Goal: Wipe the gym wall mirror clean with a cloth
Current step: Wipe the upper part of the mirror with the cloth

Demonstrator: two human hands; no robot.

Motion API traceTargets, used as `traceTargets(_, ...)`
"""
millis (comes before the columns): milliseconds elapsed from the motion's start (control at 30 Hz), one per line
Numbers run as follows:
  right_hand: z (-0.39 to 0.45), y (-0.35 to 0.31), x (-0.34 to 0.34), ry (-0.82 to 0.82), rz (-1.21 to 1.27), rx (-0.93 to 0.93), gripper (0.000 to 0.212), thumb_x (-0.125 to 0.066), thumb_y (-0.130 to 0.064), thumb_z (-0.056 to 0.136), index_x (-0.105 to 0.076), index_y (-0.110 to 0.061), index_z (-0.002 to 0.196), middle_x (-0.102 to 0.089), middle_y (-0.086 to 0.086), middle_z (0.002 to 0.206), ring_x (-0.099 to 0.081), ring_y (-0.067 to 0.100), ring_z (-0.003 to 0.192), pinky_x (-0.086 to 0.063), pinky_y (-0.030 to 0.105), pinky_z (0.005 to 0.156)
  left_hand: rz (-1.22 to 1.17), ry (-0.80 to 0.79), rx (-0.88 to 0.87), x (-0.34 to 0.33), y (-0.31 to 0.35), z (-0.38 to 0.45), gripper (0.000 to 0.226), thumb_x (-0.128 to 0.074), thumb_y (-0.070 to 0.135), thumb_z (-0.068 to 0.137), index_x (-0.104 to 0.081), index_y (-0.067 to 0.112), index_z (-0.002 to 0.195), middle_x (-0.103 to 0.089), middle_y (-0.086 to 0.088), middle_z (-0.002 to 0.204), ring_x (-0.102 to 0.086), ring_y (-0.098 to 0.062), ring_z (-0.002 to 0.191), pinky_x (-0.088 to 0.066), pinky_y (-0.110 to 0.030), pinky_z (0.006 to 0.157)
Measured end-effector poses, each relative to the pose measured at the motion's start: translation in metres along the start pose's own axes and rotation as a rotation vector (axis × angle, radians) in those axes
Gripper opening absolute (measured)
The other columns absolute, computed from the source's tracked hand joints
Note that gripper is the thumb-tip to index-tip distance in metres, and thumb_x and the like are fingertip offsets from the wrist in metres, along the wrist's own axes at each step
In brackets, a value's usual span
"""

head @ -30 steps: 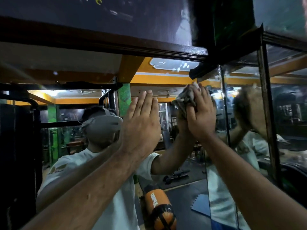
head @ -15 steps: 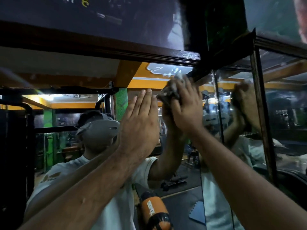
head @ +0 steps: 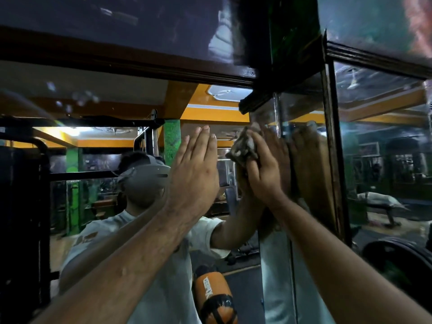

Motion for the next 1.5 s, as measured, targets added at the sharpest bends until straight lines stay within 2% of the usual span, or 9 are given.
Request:
traceTargets(100,-0.010,0.005,0.008,0.120,0.054,-0.082,0.054,-0.053,0.010,0.097,-0.044,0.008,0.150,-0.051,0.004,0.135,-0.031,-0.038,0.119,-0.023,-0.007,0.102,-0.006,-0.019,-0.002,-0.004,0.009,-0.006,0.057,-0.052,0.018,0.098,-0.039,0.001,0.151,-0.033,-0.018,0.161,-0.025,-0.030,0.152,-0.020,-0.048,0.125)
traceTargets(233,-0.038,0.012,0.008,0.162,0.030,-0.039,0.055,-0.053,0.008,0.089,-0.049,0.012,0.144,-0.051,0.016,0.147,-0.036,-0.011,0.143,-0.029,0.031,0.123,-0.064,-0.019,-0.016,-0.009,0.017,-0.024,0.052,-0.050,0.017,0.100,-0.044,0.000,0.148,-0.035,-0.020,0.159,-0.026,-0.032,0.151,-0.024,-0.050,0.124)
traceTargets(533,-0.086,0.020,0.005,0.181,0.056,-0.045,0.053,-0.053,0.010,0.087,-0.053,0.014,0.139,-0.051,0.019,0.147,-0.036,0.006,0.150,-0.022,0.023,0.126,-0.017,-0.033,-0.112,-0.022,0.028,-0.051,0.053,-0.039,0.021,0.101,-0.042,-0.001,0.149,-0.034,-0.021,0.160,-0.026,-0.032,0.151,-0.018,-0.048,0.126)
traceTargets(733,-0.104,0.020,-0.004,0.175,-0.047,-0.187,0.063,-0.048,-0.025,0.088,-0.055,-0.016,0.150,-0.045,0.009,0.161,-0.031,0.026,0.156,-0.024,0.057,0.125,-0.099,0.048,-0.103,-0.012,0.025,-0.063,0.042,-0.050,0.009,0.097,-0.056,-0.003,0.137,-0.047,-0.020,0.151,-0.038,-0.033,0.146,-0.027,-0.050,0.122)
traceTargets(900,-0.138,0.030,0.003,0.202,0.097,-0.152,0.053,-0.058,0.012,0.084,-0.063,0.005,0.136,-0.056,-0.001,0.145,-0.042,-0.006,0.143,-0.033,0.023,0.121,-0.027,0.015,0.032,-0.008,0.013,-0.101,0.050,-0.043,0.023,0.102,-0.046,0.003,0.148,-0.037,-0.015,0.160,-0.026,-0.029,0.152,-0.018,-0.053,0.124)
traceTargets(1100,-0.121,0.004,-0.016,0.161,0.015,-0.112,0.055,-0.055,-0.015,0.085,-0.067,-0.018,0.138,-0.049,0.005,0.158,-0.039,0.024,0.152,-0.032,0.059,0.122,-0.010,0.037,0.026,-0.012,0.011,-0.108,0.050,-0.043,0.023,0.103,-0.045,0.004,0.150,-0.034,-0.017,0.161,-0.024,-0.031,0.152,-0.018,-0.053,0.124)
traceTargets(1233,-0.130,0.011,-0.019,0.055,-0.036,0.036,0.054,-0.053,-0.013,0.088,-0.064,-0.014,0.141,-0.046,0.014,0.160,-0.034,0.031,0.154,-0.027,0.063,0.122,-0.159,0.149,0.093,0.002,-0.001,-0.125,0.043,-0.048,0.012,0.101,-0.053,0.000,0.142,-0.048,-0.018,0.151,-0.038,-0.031,0.146,-0.031,-0.053,0.119)
traceTargets(1367,-0.131,0.038,-0.008,0.235,0.021,-0.238,0.064,-0.050,-0.023,0.088,-0.052,-0.043,0.148,-0.048,0.006,0.160,-0.037,0.028,0.153,-0.030,0.062,0.121,-0.123,0.107,0.160,0.005,-0.007,-0.141,0.045,-0.050,0.014,0.101,-0.051,-0.001,0.144,-0.045,-0.017,0.154,-0.035,-0.030,0.148,-0.027,-0.051,0.122)
traceTargets(1500,-0.128,-0.011,-0.036,0.134,-0.099,-0.184,0.068,-0.051,-0.034,0.085,-0.050,-0.028,0.153,-0.033,0.006,0.169,-0.018,0.017,0.159,-0.018,0.053,0.128,-0.124,0.044,0.143,0.004,-0.008,-0.139,0.050,-0.050,0.020,0.103,-0.044,0.002,0.149,-0.038,-0.016,0.159,-0.028,-0.030,0.151,-0.022,-0.050,0.124)
Point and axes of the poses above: each hand's wrist, its own z-axis towards the middle knuckle, its own x-axis out of the back of the hand, y = z × x, the point moved 9 cm from there along z, towards the middle knuckle
